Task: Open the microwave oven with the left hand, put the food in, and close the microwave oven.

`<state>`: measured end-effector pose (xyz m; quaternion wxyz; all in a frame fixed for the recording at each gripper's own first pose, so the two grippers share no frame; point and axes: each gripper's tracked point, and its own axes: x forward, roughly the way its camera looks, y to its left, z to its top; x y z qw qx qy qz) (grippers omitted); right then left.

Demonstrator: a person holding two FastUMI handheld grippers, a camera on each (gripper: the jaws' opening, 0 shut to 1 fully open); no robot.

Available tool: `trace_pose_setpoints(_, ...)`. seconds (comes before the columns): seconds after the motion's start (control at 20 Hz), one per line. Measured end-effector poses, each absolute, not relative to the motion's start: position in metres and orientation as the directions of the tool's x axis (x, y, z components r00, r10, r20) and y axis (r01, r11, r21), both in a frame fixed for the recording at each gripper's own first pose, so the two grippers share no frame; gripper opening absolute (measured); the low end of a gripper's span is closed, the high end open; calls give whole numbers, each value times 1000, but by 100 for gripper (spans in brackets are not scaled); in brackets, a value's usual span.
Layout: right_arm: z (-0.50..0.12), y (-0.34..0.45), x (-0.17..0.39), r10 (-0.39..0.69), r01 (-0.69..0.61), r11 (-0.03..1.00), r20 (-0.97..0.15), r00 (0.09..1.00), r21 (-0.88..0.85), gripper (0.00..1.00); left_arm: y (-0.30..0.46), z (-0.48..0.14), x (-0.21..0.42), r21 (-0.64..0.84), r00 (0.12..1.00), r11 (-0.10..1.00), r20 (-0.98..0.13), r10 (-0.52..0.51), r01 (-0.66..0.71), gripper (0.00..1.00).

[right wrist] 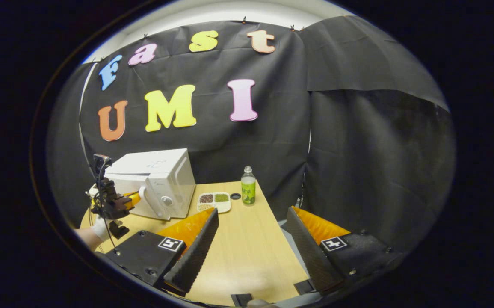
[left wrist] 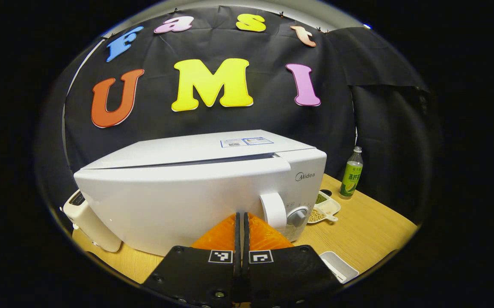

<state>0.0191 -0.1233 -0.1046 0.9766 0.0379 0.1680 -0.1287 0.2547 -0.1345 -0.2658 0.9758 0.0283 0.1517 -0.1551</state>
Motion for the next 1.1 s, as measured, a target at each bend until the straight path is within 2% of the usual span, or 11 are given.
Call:
trace_pose_setpoints(0.05, -106, -123, 19, -240, 266, 964, -342, 909, 30, 94, -134, -267, 255, 7, 906, 951, -307, -291, 308, 0)
trace_pose_setpoints(0.1, -106, -123, 20, -241, 266, 963, -343, 908, 29, 100, -135, -266, 255, 7, 906, 951, -306, -292, 309, 0)
trace_pose_setpoints(0.4, -106, -119, 30, -230, 258, 966, -348, 909, 36, 100, -134, -266, 257, 18, 910, 953, -304, -282, 302, 0)
trace_pose_setpoints(0.45, -107, -118, 32, -226, 254, 967, -349, 909, 37, 94, -135, -265, 258, 18, 912, 955, -303, -278, 297, 10)
trace_pose_setpoints(0.5, -107, -117, 34, -223, 251, 967, -352, 909, 35, 100, -135, -265, 257, 17, 912, 956, -305, -274, 293, 0)
trace_pose_setpoints(0.55, -107, -115, 34, -220, 247, 968, -351, 910, 34, 100, -135, -264, 259, 12, 914, 958, -303, -271, 288, 10)
trace_pose_setpoints(0.6, -106, -114, 35, -216, 243, 969, -349, 912, 35, 94, -135, -264, 260, -4, 914, 961, -309, -263, 275, 0)
trace_pose_setpoints(0.8, -103, -103, 38, -200, 226, 974, -347, 916, 35, 100, -139, -263, 267, -24, 925, 974, -307, -222, 226, 0)
trace_pose_setpoints(0.85, -101, -102, 40, -197, 221, 975, -336, 921, 34, 94, -139, -268, 266, -2, 922, 974, -323, -214, 226, 0)
trace_pose_setpoints(0.95, -100, -96, 41, -186, 209, 977, -332, 925, 34, 100, -141, -275, 258, -18, 911, 974, -350, -219, 227, 0)
trace_pose_setpoints(1.1, -99, -87, 44, -168, 195, 980, -327, 930, 49, 94, -133, -263, 246, -11, 917, 975, -337, -213, 222, 0)
